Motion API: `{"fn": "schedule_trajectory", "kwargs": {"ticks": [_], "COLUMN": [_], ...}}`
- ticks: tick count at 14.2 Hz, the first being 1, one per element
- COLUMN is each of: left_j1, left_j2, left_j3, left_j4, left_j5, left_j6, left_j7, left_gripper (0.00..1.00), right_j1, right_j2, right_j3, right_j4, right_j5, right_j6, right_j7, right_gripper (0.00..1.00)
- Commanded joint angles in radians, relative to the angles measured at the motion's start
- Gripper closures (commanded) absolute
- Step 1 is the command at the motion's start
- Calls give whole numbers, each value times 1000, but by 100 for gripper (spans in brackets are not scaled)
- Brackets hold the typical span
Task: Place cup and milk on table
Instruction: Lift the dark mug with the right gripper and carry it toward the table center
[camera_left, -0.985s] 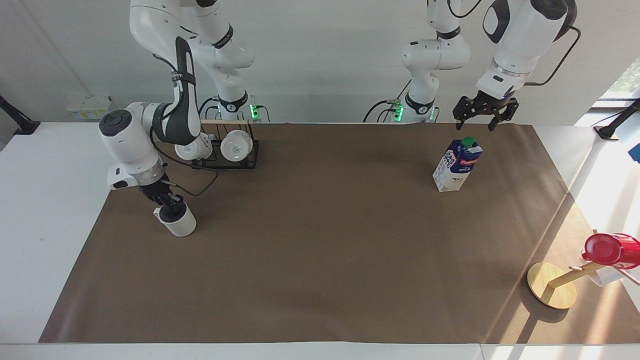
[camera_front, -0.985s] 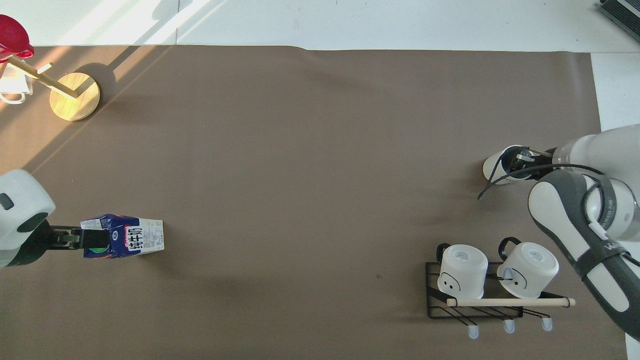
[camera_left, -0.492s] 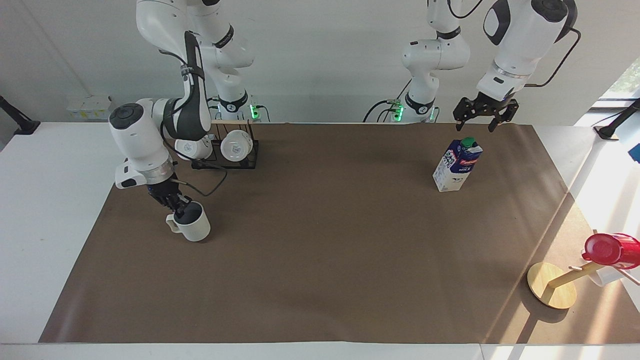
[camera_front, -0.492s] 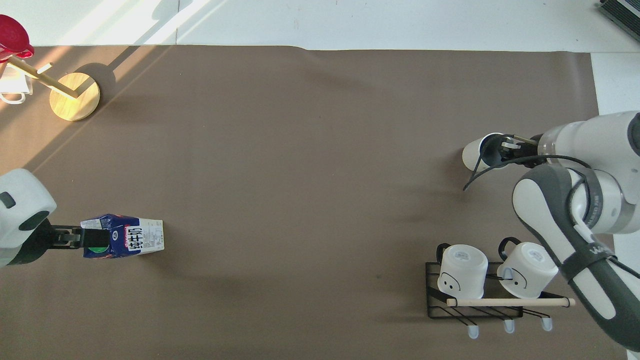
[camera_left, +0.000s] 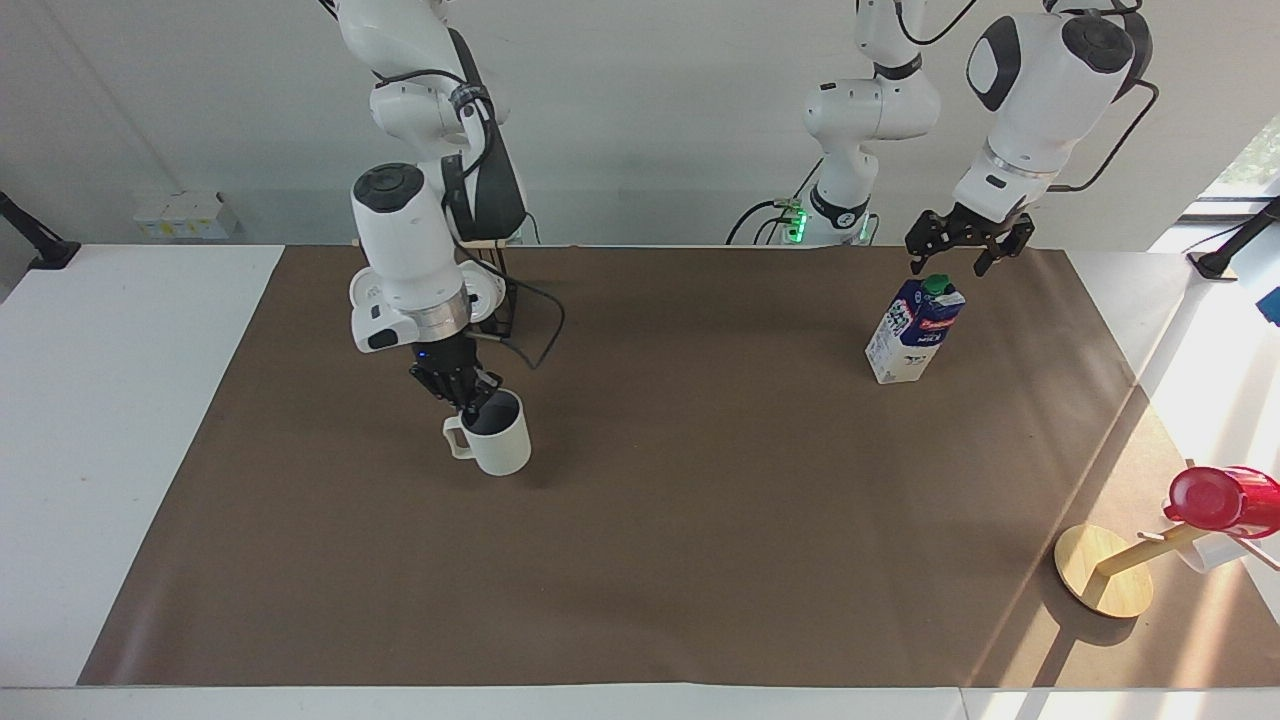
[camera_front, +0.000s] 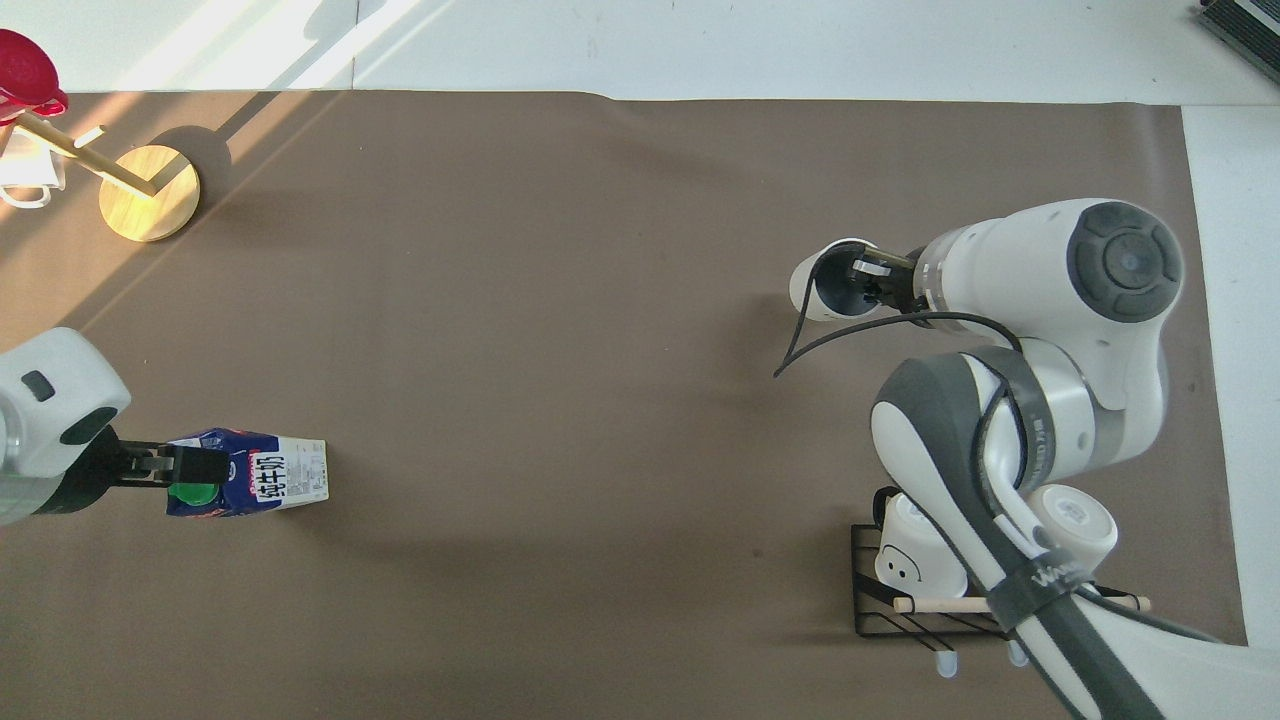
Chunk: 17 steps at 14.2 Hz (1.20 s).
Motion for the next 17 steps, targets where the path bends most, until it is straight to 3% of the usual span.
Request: {"fn": "schedule_trajectory", "kwargs": {"ticks": [1, 6, 12, 17], "left_j1": [16, 17, 19, 17], "left_j2": [-11, -11, -11, -10], "left_j3": [0, 0, 0, 0], "left_j4": [-61, -105, -144, -145], "left_j5": [15, 15, 15, 15], "left_j6": [53, 109, 160, 192], "left_j7": [-3, -5, -5, -2], "left_gripper": [0, 0, 0, 0], "right_j1": [74, 240, 370, 398], "right_j2": [32, 80, 138, 175], "right_j3": [-4, -3, -1, -1], "right_j4": [49, 110, 112, 112], "right_j5": [-15, -78, -74, -65], "right_j6": [-37, -118, -135, -109], "right_j7": [103, 349, 445, 480], "right_gripper": [100, 100, 100, 100]}}
